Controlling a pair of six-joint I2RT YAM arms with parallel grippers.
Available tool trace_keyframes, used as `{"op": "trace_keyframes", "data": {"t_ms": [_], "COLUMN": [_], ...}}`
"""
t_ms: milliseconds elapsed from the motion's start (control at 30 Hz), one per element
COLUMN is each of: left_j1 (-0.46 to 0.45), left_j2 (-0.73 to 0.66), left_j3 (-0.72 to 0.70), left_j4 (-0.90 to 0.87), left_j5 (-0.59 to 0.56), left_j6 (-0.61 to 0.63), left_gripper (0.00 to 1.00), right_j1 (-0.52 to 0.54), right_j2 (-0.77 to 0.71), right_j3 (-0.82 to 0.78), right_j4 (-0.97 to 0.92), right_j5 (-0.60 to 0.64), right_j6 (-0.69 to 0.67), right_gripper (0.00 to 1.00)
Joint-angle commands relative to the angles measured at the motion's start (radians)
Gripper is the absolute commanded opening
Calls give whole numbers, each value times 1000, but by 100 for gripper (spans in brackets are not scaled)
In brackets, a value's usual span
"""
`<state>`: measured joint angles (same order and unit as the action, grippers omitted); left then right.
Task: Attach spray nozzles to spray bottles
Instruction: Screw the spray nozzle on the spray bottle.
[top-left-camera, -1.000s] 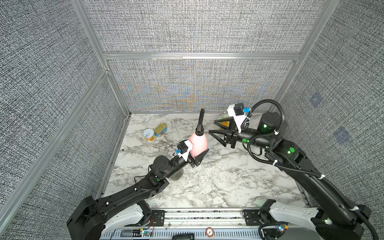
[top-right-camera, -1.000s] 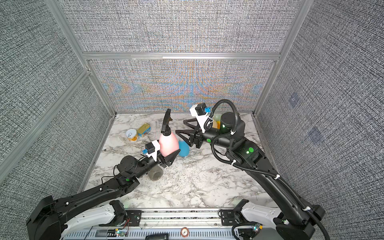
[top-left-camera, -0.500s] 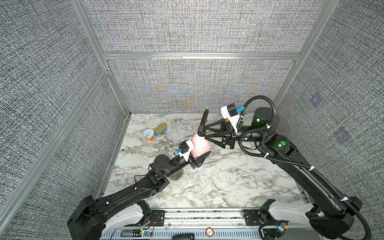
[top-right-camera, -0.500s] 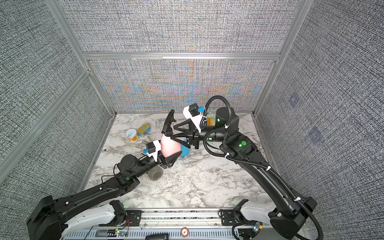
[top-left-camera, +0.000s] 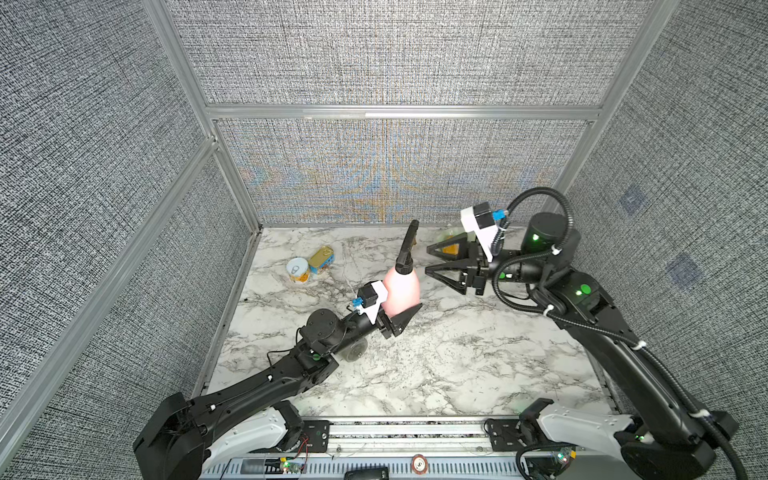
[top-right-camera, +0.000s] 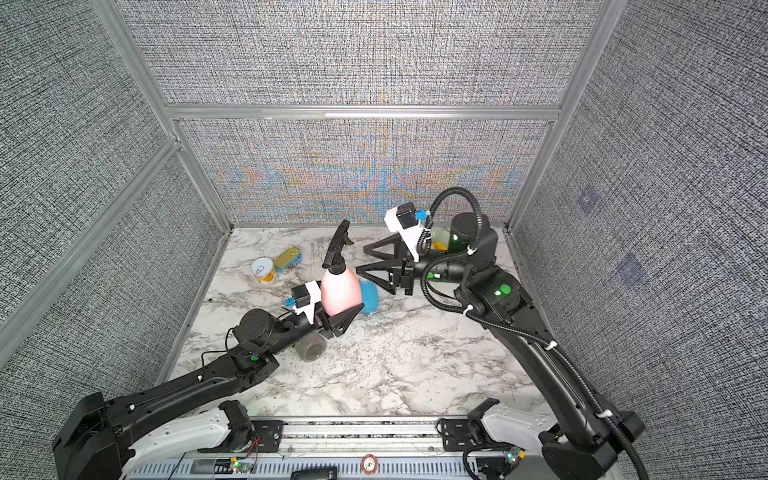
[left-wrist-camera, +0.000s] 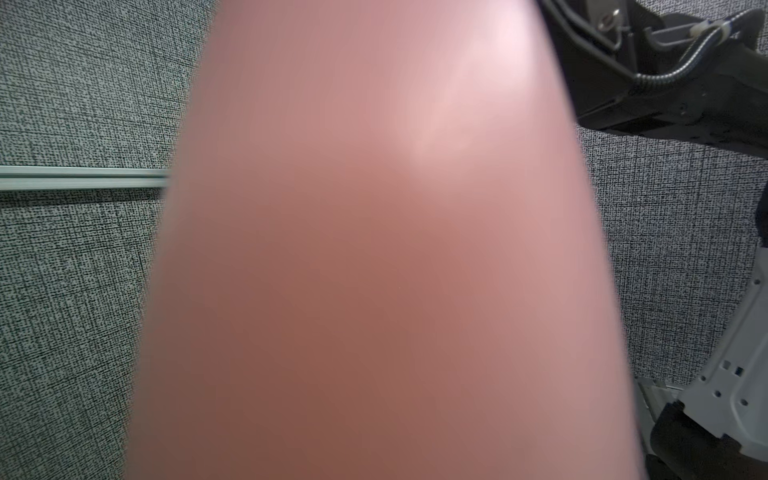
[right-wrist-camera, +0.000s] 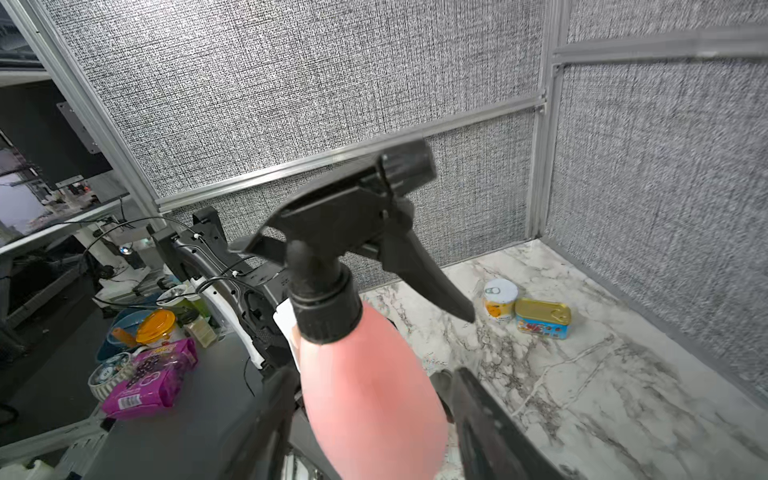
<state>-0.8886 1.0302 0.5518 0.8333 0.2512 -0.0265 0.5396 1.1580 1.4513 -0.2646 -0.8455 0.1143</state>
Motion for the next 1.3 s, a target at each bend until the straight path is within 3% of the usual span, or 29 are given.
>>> {"op": "trace_keyframes", "data": {"t_ms": [0, 133, 433, 900, 1267], "left_j1": [0, 0, 0, 2, 1], "left_j2": [-1, 11, 33, 35, 43], "left_j3": [10, 24, 40, 22, 17], "left_j4": [7, -7, -26, -16, -13], "left_j5": [39, 92, 138, 7, -35], "left_j6": [-13, -16, -29, -9, 7], "left_gripper": [55, 55, 54, 54, 54], "right_j1": [-54, -98, -67, 21, 124], "right_j2": [-3, 53, 141, 50, 61], "right_j3": [16, 74, 180, 88, 93], "right_j4": [-74, -87, -13, -19, -84], "right_j5": [-33, -129, -276, -180, -107], "right_j6": [-79, -123, -113, -85, -90], "right_gripper": [81, 95, 98, 90, 86]}}
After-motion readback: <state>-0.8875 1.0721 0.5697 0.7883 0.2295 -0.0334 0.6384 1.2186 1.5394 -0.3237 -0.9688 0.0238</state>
